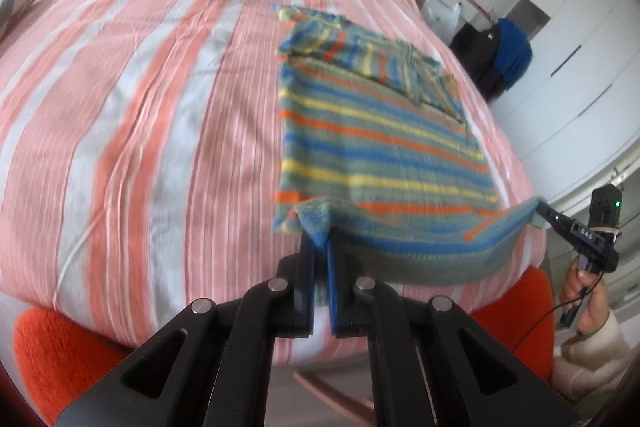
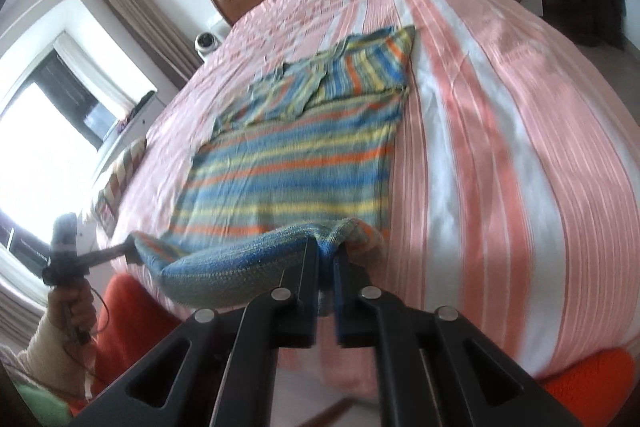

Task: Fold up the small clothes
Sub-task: 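Grasp the sweater hem with both grippers and lift it toward the collar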

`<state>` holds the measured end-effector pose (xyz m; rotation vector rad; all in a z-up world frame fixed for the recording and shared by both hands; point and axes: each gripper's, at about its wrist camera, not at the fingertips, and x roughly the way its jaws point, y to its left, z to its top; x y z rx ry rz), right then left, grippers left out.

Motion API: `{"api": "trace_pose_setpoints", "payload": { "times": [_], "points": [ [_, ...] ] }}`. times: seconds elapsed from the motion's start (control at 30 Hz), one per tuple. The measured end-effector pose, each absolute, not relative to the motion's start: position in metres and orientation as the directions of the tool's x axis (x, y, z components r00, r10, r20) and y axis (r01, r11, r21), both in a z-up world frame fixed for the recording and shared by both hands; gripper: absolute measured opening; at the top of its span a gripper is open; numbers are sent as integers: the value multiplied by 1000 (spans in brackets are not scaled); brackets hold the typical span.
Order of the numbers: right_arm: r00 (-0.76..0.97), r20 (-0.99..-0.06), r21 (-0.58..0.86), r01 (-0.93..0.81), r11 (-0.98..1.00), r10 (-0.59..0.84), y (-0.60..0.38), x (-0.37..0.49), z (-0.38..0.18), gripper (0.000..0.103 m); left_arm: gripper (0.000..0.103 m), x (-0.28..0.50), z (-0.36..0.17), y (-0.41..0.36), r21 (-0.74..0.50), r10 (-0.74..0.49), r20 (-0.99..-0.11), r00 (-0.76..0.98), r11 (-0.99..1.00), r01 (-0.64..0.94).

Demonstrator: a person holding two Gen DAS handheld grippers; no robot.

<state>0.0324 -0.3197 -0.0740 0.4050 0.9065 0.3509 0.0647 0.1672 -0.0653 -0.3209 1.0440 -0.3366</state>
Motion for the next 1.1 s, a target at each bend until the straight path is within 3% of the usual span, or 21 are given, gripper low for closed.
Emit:
{"api": "trace_pose_setpoints", "payload": {
  "times": [0.57, 1.1],
  "points": [
    [656, -643, 416, -136, 899, 396, -326, 149, -59, 6, 3, 211, -53, 158, -471, -432, -720, 543, 879, 74],
    [608, -714, 483, 69, 873, 347, -365, 375, -106, 5, 3, 414, -98, 137, -397, -322, -804, 499, 916, -49]
  ]
}}
